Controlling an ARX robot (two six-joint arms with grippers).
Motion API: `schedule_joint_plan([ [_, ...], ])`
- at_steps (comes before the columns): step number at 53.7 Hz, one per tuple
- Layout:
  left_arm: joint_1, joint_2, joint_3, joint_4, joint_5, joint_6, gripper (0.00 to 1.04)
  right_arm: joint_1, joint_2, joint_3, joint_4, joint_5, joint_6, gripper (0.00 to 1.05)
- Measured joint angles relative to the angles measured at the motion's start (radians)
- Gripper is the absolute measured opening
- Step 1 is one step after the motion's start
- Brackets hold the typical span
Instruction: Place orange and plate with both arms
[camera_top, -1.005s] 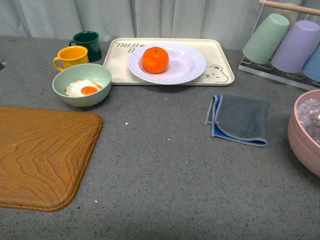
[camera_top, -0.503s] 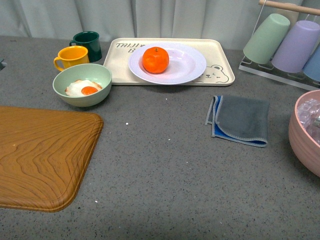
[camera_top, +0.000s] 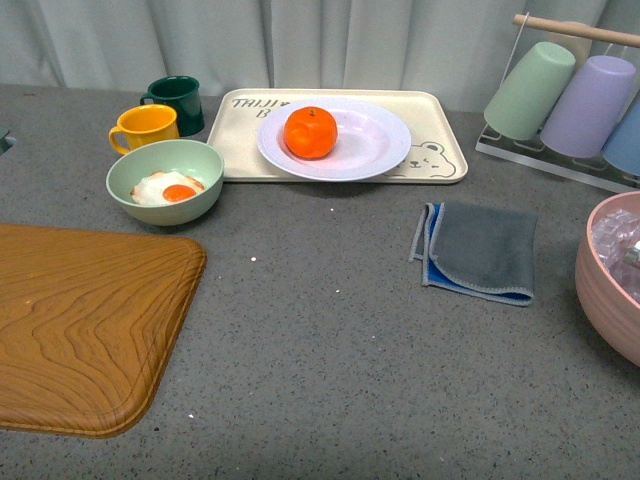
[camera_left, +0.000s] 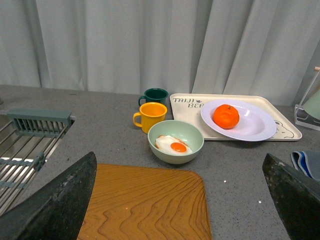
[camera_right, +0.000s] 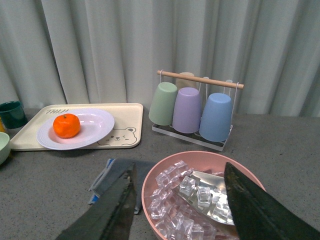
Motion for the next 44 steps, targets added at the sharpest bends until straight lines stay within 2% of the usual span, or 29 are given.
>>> schedule_joint_plan([
  [5,0.0,0.0,0.0,0.0,0.0,0.0,0.98,0.0,0.0,0.0,0.0,0.0,0.0,0.69],
  [15,0.0,0.0,0.0,0.0,0.0,0.0,0.98,0.0,0.0,0.0,0.0,0.0,0.001,0.97],
  [20,0.0,0.0,0.0,0.0,0.0,0.0,0.98,0.0,0.0,0.0,0.0,0.0,0.0,0.94],
  [44,0.0,0.0,0.0,0.0,0.0,0.0,0.98,0.0,0.0,0.0,0.0,0.0,0.0,0.95],
])
